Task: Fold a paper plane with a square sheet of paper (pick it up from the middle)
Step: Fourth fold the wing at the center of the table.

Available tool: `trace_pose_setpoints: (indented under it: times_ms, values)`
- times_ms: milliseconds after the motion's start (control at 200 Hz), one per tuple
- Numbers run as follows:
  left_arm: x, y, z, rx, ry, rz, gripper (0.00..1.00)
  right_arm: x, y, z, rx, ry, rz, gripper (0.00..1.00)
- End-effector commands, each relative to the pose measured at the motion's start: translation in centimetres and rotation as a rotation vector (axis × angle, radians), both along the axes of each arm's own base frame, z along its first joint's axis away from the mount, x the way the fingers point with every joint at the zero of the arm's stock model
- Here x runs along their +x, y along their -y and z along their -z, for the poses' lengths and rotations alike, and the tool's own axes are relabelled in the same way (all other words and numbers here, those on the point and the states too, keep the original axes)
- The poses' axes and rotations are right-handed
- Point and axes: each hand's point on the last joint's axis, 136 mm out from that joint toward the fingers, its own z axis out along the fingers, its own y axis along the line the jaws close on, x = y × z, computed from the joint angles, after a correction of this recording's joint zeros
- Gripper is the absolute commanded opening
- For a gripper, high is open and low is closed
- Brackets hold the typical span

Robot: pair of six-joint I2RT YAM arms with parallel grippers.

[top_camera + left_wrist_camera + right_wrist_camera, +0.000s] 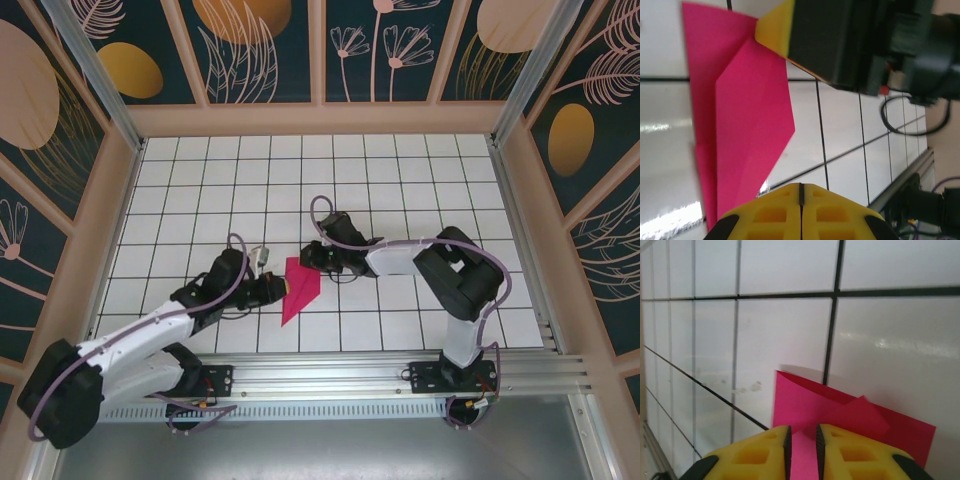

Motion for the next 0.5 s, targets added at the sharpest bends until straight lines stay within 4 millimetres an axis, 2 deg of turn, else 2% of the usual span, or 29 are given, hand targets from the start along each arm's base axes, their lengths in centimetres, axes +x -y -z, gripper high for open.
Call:
trace_pose_setpoints:
  times_ms: [0,120,255,495]
  values:
    - [1.8,-0.4,1.4,0.102,0.028,-0.026,0.06,0.9,1.0,-3.3,-0.019,0.076,0.043,0.29]
    - [2.8,-0.5,2.7,0.180,0.026,-0.020,0.06,-0.1,3.2,-2.7,-0.040,0.038,0.121,0.30]
    - [3.1,-0.5,3.6,0.212,0.029,-0.013,0.08,-2.3,4.2,-2.3,0.007,-0.024,0.144,0.36]
    - [3.3,-1.0,5.6,0.288,0.010,0.004,0.08,-5.1,3.2,-0.6,0.008,-0.104,0.105,0.41]
